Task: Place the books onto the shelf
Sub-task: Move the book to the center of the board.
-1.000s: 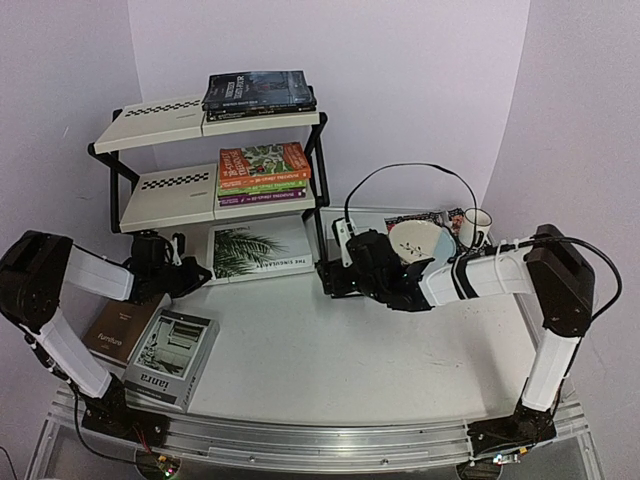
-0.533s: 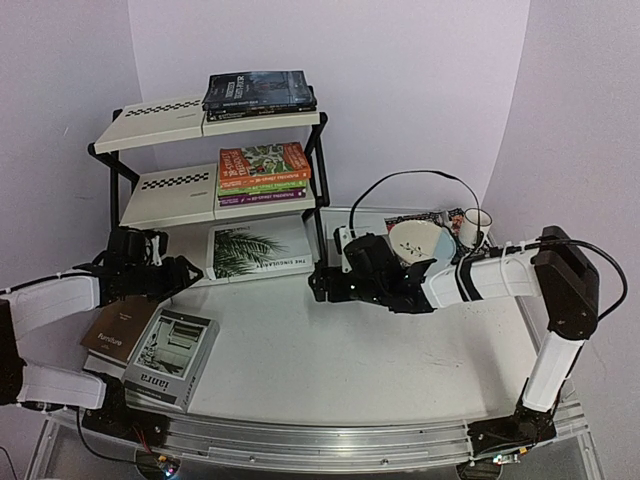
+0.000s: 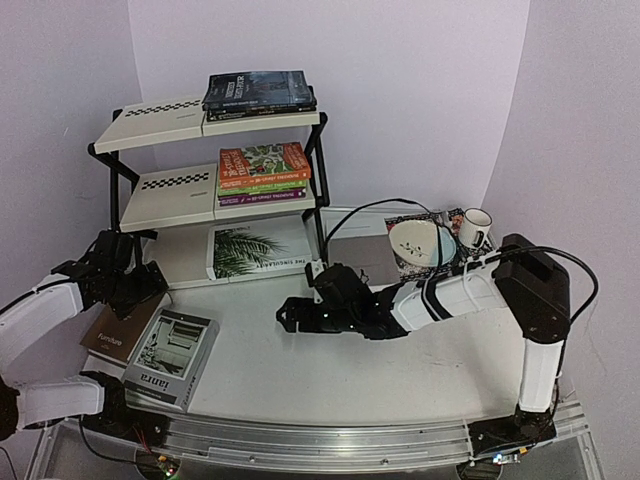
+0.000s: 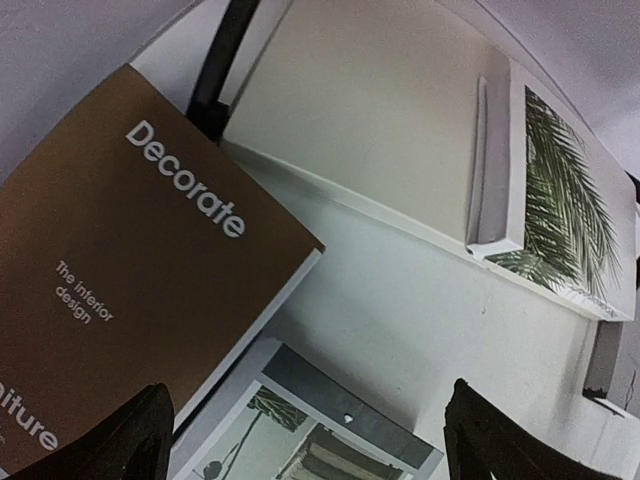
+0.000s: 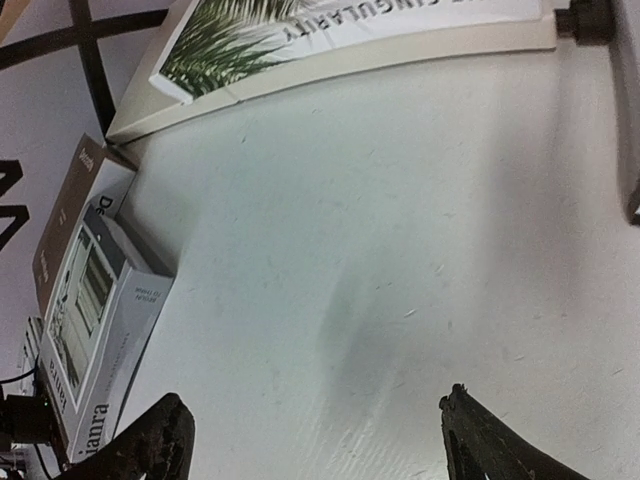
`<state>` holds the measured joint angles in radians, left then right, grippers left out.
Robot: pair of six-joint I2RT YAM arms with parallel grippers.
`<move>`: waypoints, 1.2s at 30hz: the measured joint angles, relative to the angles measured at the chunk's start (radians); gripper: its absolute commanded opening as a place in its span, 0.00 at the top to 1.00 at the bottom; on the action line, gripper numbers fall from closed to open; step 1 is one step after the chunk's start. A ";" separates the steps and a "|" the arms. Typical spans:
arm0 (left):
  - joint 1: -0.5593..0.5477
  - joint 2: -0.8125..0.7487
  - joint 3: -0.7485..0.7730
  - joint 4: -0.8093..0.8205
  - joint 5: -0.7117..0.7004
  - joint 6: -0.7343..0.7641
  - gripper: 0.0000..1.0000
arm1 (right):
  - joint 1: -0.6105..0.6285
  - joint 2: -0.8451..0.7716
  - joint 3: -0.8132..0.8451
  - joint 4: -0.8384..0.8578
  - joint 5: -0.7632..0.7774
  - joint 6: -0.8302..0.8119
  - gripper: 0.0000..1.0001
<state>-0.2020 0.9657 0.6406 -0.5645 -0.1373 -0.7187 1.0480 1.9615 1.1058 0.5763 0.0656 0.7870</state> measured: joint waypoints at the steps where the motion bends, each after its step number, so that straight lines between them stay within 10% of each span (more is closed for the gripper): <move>1: 0.000 -0.001 0.000 -0.004 -0.020 -0.011 0.05 | 0.009 0.006 0.005 0.004 -0.006 0.005 0.15; 21: -0.002 0.068 -0.121 0.058 0.086 -0.143 0.07 | 0.025 -0.009 0.027 -0.061 0.122 -0.010 0.11; 36: -0.044 -0.009 -0.203 0.210 0.292 -0.192 0.07 | -0.404 -0.218 -0.049 -0.239 0.165 -0.085 0.05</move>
<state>-0.2464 0.9565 0.4376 -0.3545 0.1547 -0.9105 0.6445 1.7435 1.0569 0.3373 0.2302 0.7024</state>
